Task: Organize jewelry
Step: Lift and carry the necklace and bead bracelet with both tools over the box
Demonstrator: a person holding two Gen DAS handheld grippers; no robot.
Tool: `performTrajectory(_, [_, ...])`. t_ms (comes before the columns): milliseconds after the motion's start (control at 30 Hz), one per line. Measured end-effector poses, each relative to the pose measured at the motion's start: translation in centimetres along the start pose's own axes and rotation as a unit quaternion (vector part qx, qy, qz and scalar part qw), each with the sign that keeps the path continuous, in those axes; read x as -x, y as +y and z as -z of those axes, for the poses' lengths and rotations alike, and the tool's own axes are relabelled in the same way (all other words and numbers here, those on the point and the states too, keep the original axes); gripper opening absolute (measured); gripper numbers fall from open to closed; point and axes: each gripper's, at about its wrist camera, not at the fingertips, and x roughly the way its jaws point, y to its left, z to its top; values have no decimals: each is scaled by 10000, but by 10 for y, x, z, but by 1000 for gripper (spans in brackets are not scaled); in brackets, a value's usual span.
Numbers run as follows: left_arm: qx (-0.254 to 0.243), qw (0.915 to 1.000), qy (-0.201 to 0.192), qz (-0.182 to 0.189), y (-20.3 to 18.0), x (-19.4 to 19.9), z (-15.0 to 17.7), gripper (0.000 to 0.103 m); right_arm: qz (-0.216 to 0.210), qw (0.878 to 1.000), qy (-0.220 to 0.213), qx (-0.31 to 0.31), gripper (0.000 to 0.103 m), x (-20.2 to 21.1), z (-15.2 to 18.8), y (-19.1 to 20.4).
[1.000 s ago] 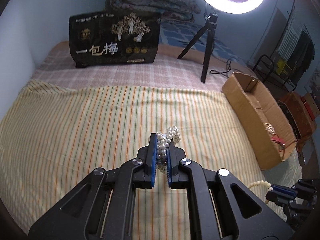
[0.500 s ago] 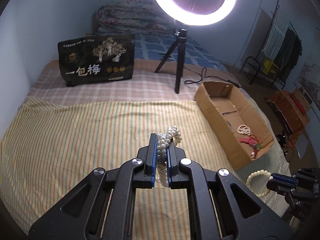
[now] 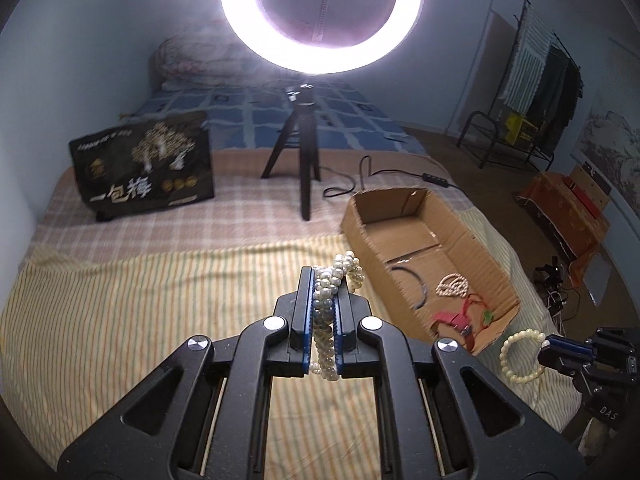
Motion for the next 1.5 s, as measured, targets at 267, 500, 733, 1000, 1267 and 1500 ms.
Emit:
performTrajectory(267, [-222,9996,-74,169,-34,-17,-25,6,117,9998,-93,-125,6,-1,-8,-26])
performTrajectory(500, [-234,9993,-47,291,-53,-41,-39,6,142,9997,-137,-174,6,-5,-15,-45])
performTrajectory(733, [-205,9992,44,339,-64,-72,-50,6,110,9996,-133,-213,6,-18,-21,-59])
performTrajectory(1000, [-271,9988,58,395,-80,-99,-63,6,34,9996,-72,-266,6,-38,-25,-68])
performTrajectory(1267, [-407,9986,134,318,-93,-126,-69,6,-29,9996,-2,-275,6,-55,-26,-73])
performTrajectory(1500, [-543,9978,262,264,-104,-145,-67,6,-48,9993,90,-354,6,-68,-22,-80])
